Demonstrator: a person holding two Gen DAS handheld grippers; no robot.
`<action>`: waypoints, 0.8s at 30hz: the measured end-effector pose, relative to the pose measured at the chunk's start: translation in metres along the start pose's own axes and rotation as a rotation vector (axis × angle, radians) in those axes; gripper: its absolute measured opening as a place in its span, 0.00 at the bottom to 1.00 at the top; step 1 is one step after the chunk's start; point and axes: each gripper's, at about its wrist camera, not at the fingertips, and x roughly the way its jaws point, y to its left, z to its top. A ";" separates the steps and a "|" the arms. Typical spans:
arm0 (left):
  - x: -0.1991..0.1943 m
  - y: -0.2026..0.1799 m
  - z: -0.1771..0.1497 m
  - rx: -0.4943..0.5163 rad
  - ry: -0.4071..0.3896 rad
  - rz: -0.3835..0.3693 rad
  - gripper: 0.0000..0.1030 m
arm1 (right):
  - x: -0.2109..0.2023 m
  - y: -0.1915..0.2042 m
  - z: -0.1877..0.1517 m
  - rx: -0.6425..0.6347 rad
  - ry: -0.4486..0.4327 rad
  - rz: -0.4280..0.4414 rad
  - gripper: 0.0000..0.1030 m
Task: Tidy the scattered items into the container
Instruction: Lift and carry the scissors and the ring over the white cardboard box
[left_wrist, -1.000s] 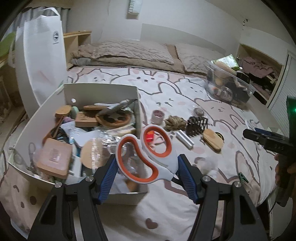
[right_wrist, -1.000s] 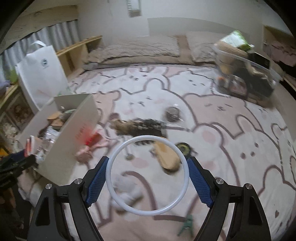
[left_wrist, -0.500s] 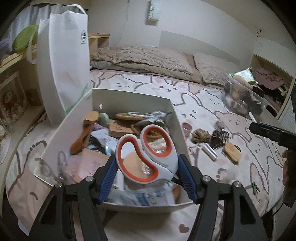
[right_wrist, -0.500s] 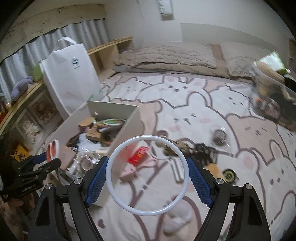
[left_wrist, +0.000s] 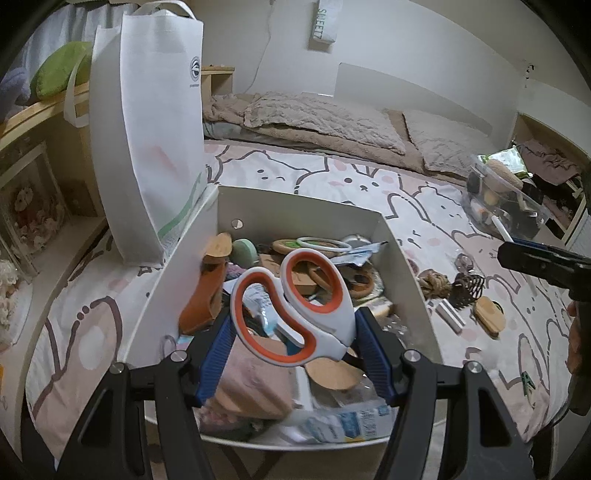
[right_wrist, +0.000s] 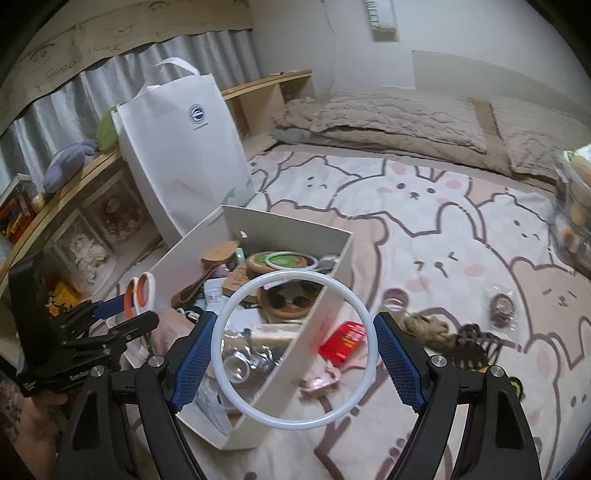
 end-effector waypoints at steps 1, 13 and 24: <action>0.003 0.003 0.002 0.002 0.004 0.004 0.64 | 0.003 0.002 0.002 -0.002 0.003 0.005 0.82; 0.033 0.031 0.021 -0.001 0.056 0.026 0.64 | 0.040 0.016 0.019 -0.011 0.037 0.047 0.82; 0.059 0.044 0.050 0.041 0.112 0.045 0.64 | 0.069 0.021 0.037 -0.009 0.057 0.071 0.82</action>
